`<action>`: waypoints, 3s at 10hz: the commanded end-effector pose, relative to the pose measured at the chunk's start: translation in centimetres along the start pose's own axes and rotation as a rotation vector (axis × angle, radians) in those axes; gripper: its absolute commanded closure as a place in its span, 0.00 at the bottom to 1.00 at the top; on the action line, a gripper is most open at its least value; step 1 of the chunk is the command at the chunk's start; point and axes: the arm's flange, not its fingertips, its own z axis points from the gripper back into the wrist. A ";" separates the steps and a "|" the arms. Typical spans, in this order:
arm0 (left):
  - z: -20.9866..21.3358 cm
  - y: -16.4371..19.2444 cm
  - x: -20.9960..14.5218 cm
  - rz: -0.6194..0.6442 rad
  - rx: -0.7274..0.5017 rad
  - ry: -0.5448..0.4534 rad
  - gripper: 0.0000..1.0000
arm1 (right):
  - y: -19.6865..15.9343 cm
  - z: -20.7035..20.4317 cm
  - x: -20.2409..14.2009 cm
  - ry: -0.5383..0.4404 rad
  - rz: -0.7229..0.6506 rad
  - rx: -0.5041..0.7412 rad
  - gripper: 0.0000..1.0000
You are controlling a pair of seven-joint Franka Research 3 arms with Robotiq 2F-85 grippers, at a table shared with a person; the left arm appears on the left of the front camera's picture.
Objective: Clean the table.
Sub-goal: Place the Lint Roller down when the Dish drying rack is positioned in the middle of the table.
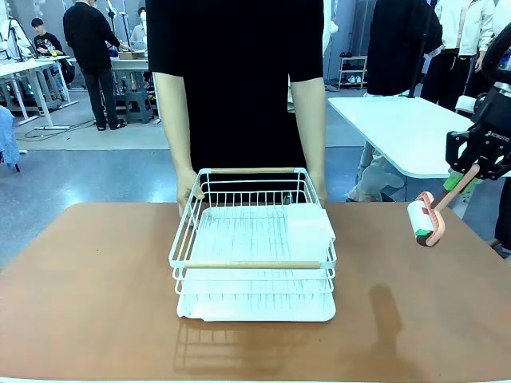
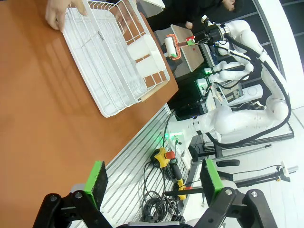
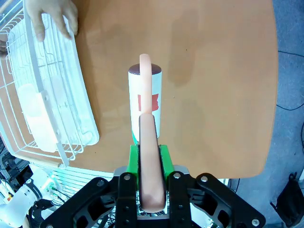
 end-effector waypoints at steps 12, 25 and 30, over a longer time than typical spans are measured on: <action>0.1 -0.2 -0.2 -0.017 -0.015 -0.015 0.00 | 0.1 0.3 -0.2 -0.007 -0.004 0.009 0.79; 0.1 -0.2 -0.2 -0.017 -0.015 -0.015 0.00 | 0.1 0.3 -0.2 -0.007 -0.004 0.009 0.79; 0.1 -0.2 -0.2 -0.017 -0.015 -0.015 0.00 | 0.1 0.3 -0.2 -0.007 -0.004 0.009 0.79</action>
